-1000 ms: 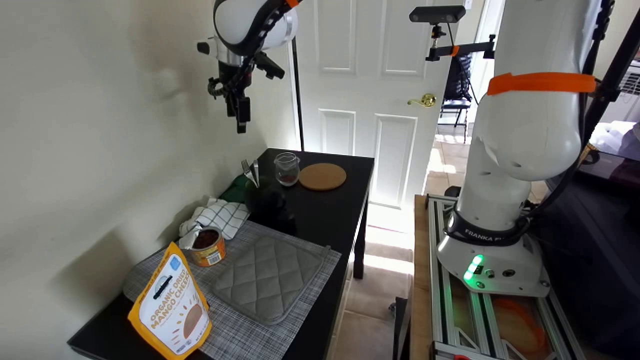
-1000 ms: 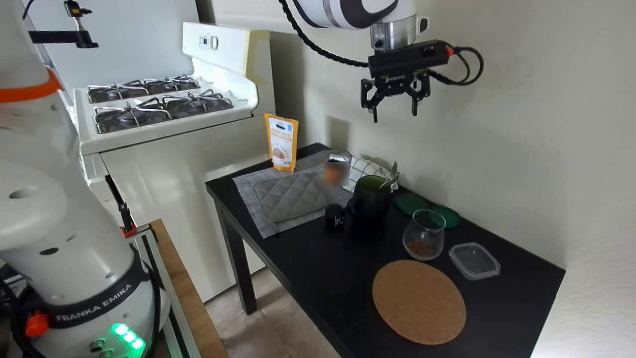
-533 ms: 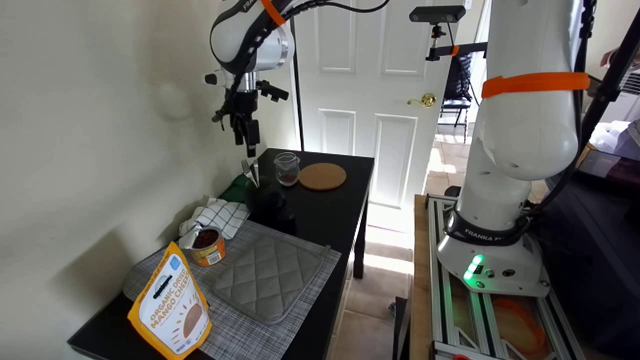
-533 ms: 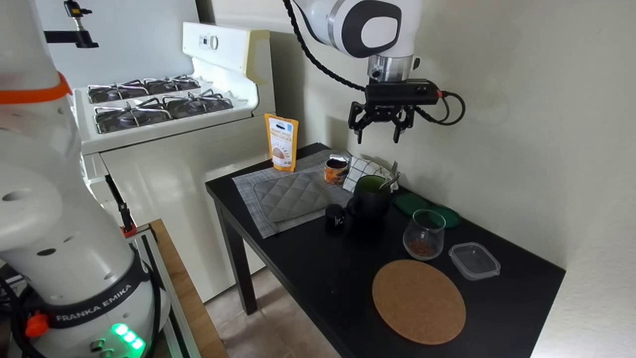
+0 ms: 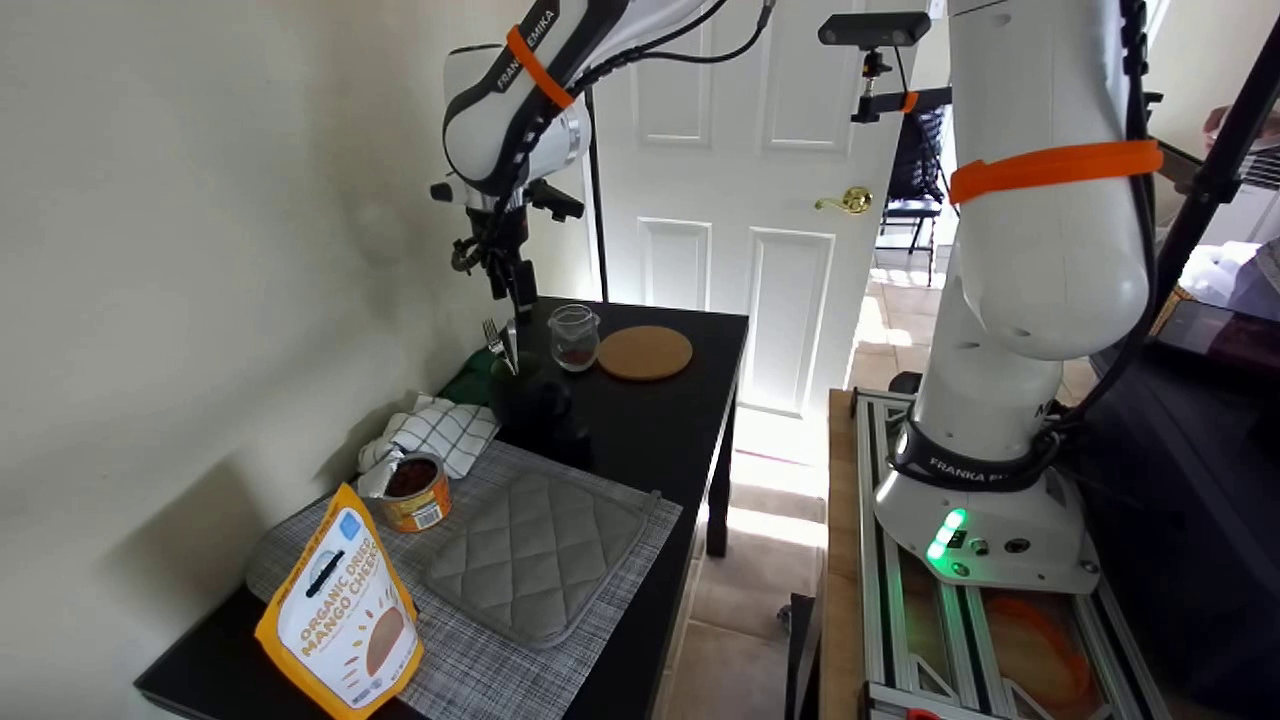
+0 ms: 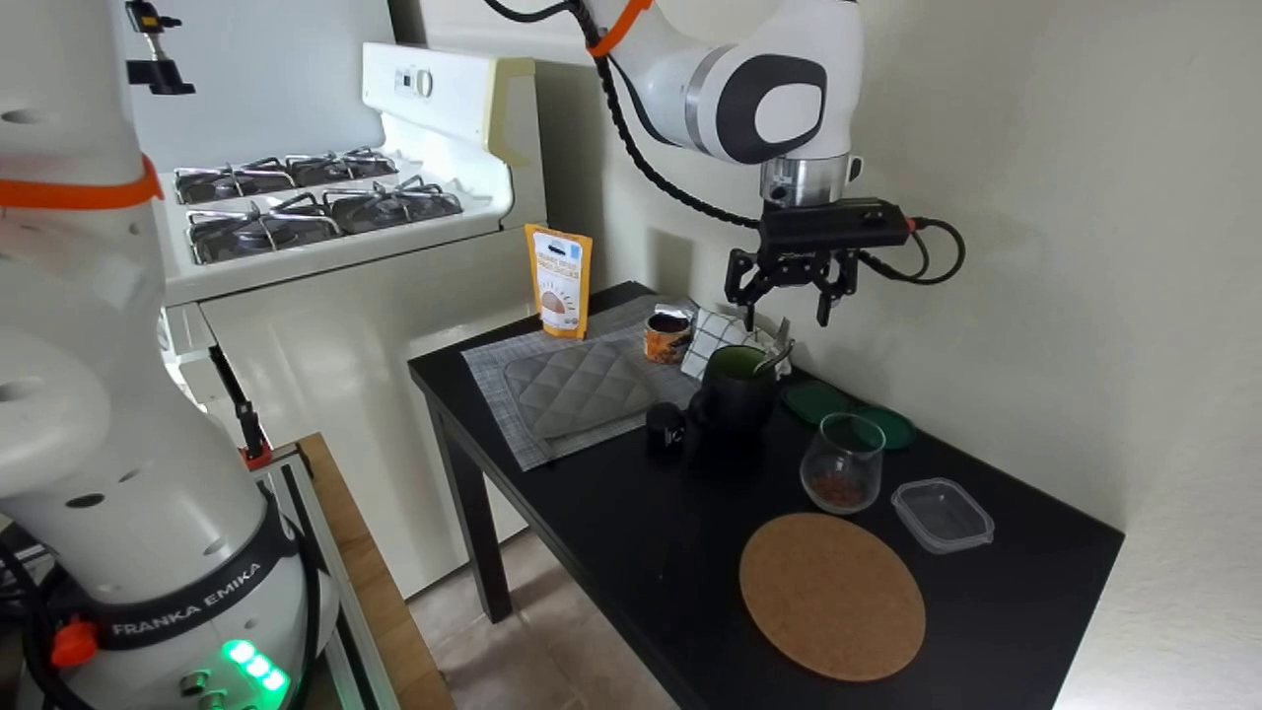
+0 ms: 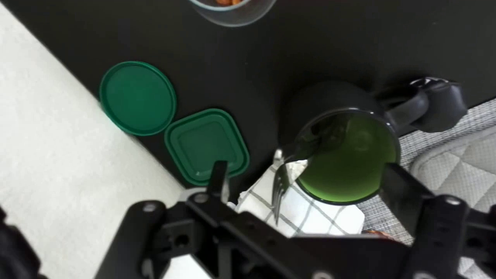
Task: Remove the silver spoon and fork from the mug.
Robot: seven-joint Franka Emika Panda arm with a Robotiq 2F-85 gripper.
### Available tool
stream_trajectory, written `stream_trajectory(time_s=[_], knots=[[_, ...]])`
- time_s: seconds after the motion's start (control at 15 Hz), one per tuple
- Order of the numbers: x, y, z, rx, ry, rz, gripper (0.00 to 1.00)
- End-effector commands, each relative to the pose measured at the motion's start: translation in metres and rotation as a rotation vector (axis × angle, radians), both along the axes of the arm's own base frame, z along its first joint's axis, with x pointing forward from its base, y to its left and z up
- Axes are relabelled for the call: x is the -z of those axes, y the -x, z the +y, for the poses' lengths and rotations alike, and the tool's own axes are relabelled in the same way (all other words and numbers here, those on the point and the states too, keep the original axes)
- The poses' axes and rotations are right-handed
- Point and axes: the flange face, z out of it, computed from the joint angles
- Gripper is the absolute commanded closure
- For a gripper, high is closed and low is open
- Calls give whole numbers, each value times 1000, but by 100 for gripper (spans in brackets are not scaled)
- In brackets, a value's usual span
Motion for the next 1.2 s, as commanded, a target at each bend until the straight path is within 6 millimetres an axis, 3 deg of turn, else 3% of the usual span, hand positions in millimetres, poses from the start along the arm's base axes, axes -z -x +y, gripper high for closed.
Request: stream_trajectory(time_s=[0.0, 0.53, 1.13], knots=[[4, -16, -4, 0, 50, -39, 0], [16, -39, -3, -16, 29, -74, 16], [12, -51, 19, -26, -40, -66, 16]])
